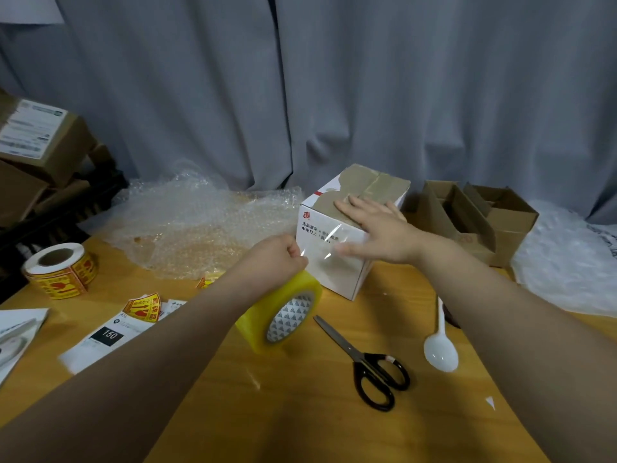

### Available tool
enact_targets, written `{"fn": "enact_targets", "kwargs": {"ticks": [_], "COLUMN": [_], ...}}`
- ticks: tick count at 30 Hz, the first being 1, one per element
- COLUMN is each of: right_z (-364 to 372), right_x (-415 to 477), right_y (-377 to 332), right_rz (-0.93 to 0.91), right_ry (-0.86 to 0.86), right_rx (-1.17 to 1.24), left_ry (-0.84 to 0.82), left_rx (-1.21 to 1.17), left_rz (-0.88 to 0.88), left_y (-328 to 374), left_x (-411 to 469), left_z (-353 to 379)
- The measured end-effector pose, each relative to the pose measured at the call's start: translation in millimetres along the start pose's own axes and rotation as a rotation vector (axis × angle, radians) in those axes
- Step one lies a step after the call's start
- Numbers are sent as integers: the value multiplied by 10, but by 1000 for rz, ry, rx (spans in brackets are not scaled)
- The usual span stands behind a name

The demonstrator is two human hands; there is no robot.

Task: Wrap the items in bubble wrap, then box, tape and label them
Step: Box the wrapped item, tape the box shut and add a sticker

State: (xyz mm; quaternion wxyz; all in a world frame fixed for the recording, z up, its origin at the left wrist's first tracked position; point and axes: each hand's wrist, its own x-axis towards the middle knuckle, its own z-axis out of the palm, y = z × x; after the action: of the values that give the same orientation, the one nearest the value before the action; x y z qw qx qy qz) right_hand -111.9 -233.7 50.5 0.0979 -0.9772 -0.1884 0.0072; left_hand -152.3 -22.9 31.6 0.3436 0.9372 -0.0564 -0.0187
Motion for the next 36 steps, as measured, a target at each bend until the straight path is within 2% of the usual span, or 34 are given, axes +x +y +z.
{"fn": "enact_targets", "kwargs": {"ticks": [3,8,12,17,20,22,25,29,36], "right_z": [-6,129,106,-27,-19,47,148,216,292], "right_x": [-28,136,212,219,272,303,348,396,408], "right_y": [-57,-315,-353,-316,-360,-385,-404,-508,-524], "right_rz": [27,185,224,231,283,287,311,352,331], "right_ry": [-27,112,97,-51,19,90,109,129,217], "right_rx": [-126,-182,-196,-80,16,-51,-205,-285,-411], "left_ry": [14,46,8,-18,-15,-8,21,58,89], "left_rx": [25,49,96,199,198,178,97,-21,-64], "left_rz": [9,4,-7,13,7,-11,-23,-49,-46], "left_y": [-27,-77,-116,-117,-117,-139,-156,-117,-103], "left_x": [38,141,278,332,333,345,364,389,438], "left_z": [-42,-185,-308,-226,-162,-154,-127,-66,11]}}
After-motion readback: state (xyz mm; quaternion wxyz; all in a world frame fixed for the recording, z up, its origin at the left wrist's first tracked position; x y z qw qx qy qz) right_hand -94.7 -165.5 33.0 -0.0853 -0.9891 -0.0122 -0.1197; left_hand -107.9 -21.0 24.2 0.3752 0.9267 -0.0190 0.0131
